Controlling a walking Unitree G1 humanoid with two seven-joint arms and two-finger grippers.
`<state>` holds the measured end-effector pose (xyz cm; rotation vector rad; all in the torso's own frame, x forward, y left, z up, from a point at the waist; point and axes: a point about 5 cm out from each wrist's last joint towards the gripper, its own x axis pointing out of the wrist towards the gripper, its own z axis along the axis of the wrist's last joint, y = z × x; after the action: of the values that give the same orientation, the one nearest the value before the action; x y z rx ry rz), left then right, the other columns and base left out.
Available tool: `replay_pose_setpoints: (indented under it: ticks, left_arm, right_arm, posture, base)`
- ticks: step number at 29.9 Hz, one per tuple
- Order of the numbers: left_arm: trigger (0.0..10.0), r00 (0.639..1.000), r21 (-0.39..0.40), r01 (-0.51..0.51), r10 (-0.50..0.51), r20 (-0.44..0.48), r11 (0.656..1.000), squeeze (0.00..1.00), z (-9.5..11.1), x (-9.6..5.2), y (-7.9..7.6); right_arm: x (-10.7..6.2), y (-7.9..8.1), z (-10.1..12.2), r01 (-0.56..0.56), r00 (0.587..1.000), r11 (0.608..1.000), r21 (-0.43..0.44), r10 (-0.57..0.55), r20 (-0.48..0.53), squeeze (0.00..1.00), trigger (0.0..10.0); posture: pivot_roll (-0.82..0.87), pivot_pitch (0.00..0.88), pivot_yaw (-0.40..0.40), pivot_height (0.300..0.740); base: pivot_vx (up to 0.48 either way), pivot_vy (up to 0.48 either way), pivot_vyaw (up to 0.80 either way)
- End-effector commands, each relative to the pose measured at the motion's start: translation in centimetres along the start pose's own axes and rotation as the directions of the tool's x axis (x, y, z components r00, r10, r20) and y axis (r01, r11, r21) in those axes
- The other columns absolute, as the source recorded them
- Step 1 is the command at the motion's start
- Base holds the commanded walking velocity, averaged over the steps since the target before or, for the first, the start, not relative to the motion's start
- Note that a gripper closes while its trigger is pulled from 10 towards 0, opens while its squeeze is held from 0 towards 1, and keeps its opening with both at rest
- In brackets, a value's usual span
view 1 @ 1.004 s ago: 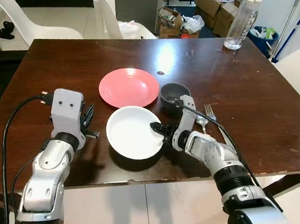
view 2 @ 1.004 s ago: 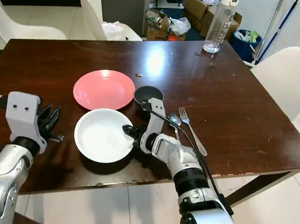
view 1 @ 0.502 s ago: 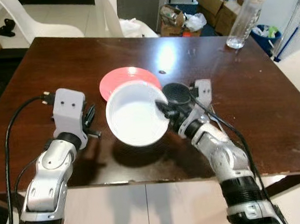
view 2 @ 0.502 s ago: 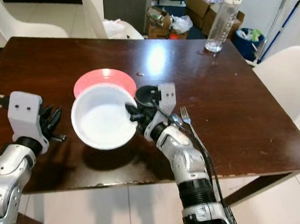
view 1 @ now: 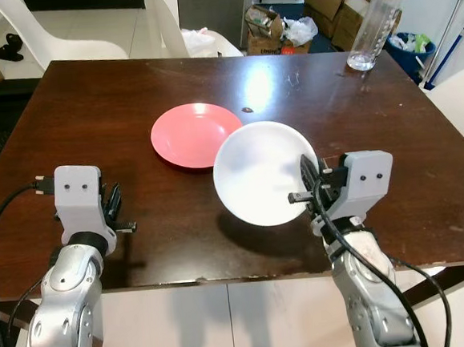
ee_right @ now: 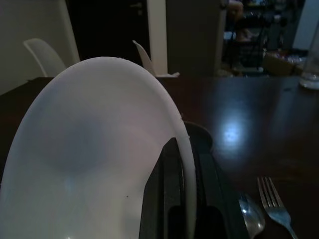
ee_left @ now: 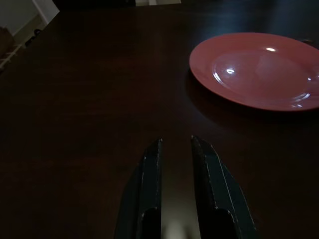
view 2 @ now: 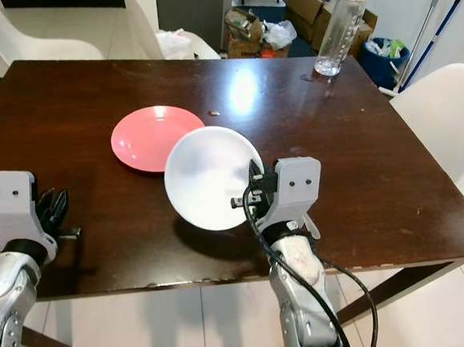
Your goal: Setting the table
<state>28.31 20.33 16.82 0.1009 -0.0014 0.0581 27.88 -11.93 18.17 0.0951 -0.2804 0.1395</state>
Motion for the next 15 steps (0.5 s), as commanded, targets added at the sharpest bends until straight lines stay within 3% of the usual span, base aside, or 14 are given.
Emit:
replay_pose_setpoints:
  ticks: [1,11,15]
  left_arm:
    - [10.0,1.0,0.001,0.009,-0.009,-0.017,1.0,0.0,-0.6,-0.2,-0.5]
    - [10.0,1.0,-0.028,0.021,-0.021,-0.01,0.999,0.0,-0.8,-0.3,-1.8]
    - [10.0,1.0,-0.023,0.028,-0.028,-0.012,0.999,0.0,-0.8,-0.4,-1.9]
  right_arm:
    - [0.2,0.0,0.6,0.019,0.999,1.0,-0.02,-0.018,0.037,0.0,10.0]
    - [0.7,-0.4,0.8,0.033,0.999,0.998,-0.048,-0.031,0.039,0.0,10.0]
    - [0.7,-0.3,0.6,0.035,0.999,0.998,-0.044,-0.034,0.032,0.0,10.0]
  posture:
    - [-0.01,0.052,0.008,0.74]
    - [0.0,0.042,-0.006,0.74]
    - [0.0,0.043,-0.003,0.74]
  base:
    - [0.0,0.0,0.0]
    - [0.0,0.0,0.0]
    - [-0.321,0.0,0.0]
